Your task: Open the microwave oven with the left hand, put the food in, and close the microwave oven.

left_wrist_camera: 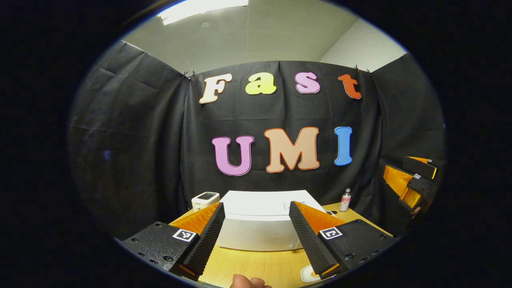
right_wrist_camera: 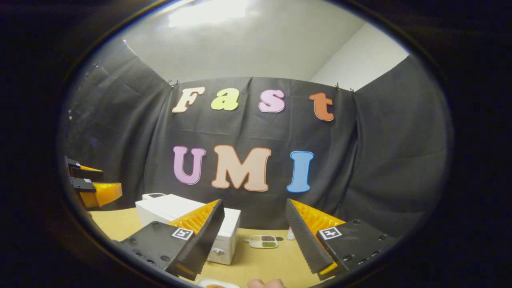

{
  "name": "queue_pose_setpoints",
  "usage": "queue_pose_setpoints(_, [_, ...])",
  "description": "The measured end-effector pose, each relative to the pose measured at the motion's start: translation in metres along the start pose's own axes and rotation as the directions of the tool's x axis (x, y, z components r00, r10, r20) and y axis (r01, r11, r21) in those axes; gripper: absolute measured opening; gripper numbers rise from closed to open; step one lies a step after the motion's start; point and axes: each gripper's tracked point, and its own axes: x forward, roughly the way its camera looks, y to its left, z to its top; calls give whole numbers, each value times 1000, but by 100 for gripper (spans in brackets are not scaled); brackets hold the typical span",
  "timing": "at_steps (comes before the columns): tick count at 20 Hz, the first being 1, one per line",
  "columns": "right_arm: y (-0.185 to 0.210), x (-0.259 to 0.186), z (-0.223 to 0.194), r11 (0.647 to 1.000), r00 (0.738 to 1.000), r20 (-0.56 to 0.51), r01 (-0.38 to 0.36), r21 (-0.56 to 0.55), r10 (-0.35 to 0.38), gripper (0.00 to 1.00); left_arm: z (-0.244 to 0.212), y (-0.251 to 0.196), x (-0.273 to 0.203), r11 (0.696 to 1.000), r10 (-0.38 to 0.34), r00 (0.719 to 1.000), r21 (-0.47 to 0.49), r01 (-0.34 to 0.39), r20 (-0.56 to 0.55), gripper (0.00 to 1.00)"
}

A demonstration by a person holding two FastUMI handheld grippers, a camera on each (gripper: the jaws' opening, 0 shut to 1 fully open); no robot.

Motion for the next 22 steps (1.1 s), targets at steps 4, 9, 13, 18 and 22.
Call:
queue_pose_setpoints(4, [1, 1, -1, 1000, 1000, -3, -7, -7, 7, 96, 0, 1, 3, 1000, 5, 1000, -1, -5, -3, 99])
queue_pose_setpoints(9, [1, 3, -2, 1000, 1000, -3, -8, -5, 8, 96, -6, 0, 6, 1000, 7, 1000, 4, -7, -12, 99])
queue_pose_setpoints(13, [0, 7, -3, 1000, 1000, -6, -6, 5, 6, 96, -9, -2, 10, 1000, 9, 1000, 6, -8, -17, 96])
queue_pose_setpoints(18, [-2, 13, -1, 1000, 1000, 3, 0, 3, 0, 96, -23, -5, 20, 1000, 6, 999, 13, -5, -42, 96])
queue_pose_setpoints(22, [-9, 14, -4, 1000, 1000, -2, 9, -1, -9, 96, -46, -17, 31, 1000, -10, 997, -6, 10, -82, 96])
